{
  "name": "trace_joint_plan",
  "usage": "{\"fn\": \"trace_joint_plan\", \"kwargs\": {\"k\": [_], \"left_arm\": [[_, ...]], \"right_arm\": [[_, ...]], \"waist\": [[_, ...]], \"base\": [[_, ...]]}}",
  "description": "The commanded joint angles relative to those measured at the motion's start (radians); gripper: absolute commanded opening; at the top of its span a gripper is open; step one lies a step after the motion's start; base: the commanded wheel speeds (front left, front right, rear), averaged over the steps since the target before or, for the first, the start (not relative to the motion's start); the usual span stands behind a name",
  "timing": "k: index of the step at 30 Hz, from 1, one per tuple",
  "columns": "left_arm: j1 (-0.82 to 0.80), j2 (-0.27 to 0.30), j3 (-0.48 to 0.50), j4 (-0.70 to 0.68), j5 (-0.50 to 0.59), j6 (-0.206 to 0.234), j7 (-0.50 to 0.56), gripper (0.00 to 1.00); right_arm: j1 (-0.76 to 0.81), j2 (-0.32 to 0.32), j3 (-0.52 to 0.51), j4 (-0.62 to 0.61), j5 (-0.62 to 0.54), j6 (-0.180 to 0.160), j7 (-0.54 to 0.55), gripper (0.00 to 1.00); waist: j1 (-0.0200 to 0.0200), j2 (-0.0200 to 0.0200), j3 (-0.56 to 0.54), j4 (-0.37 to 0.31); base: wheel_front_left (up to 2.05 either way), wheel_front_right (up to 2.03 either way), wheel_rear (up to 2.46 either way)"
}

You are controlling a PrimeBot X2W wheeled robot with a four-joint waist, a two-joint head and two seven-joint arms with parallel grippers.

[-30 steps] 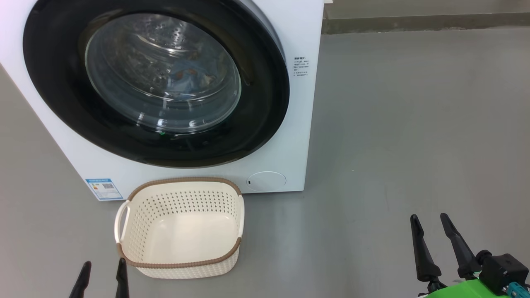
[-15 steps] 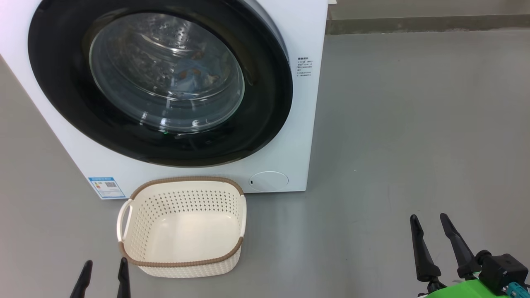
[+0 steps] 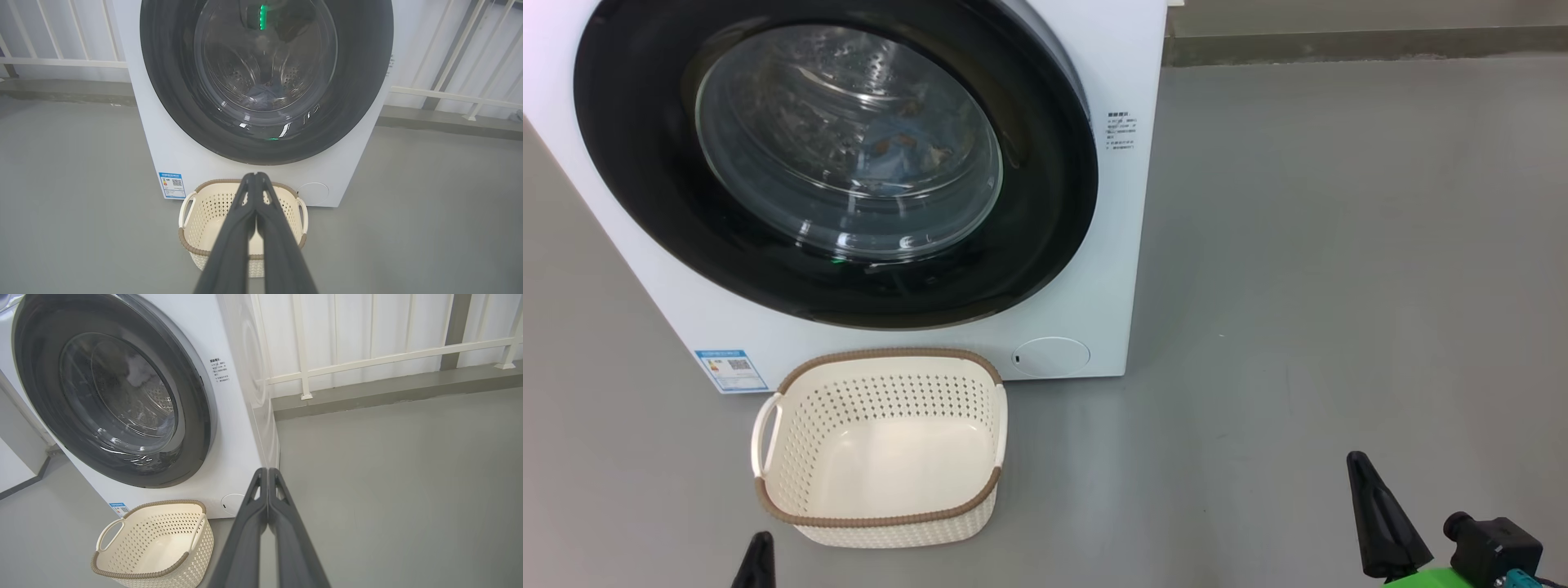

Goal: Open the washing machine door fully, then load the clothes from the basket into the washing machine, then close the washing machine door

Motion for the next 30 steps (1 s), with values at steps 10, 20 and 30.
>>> {"fn": "trace_joint_plan", "kwargs": {"k": [10,20,30], "left_arm": [[-0.028,0.016,-0.002,0.002,-0.144,0.001,0.026,0.0],[-0.055,0.024,-0.005,0.021,-0.264,0.0,0.05,0.0],[-0.078,0.029,-0.006,0.037,-0.372,-0.001,0.072,0.0]], "right_arm": [[-0.016,-0.004,-0.003,-0.008,0.129,0.0,0.034,0.0],[-0.031,-0.006,-0.007,0.0,0.238,0.0,0.063,0.0],[-0.043,-0.007,-0.01,0.008,0.336,0.0,0.09,0.0]], "waist": [[0.0001,-0.0001,0.002,-0.007],[0.0,-0.0001,0.005,-0.013],[0.0,-0.0001,0.007,-0.018]], "base": [[0.0,0.0,0.0],[0.0,0.0,0.0],[0.0,0.0,0.0]]}}
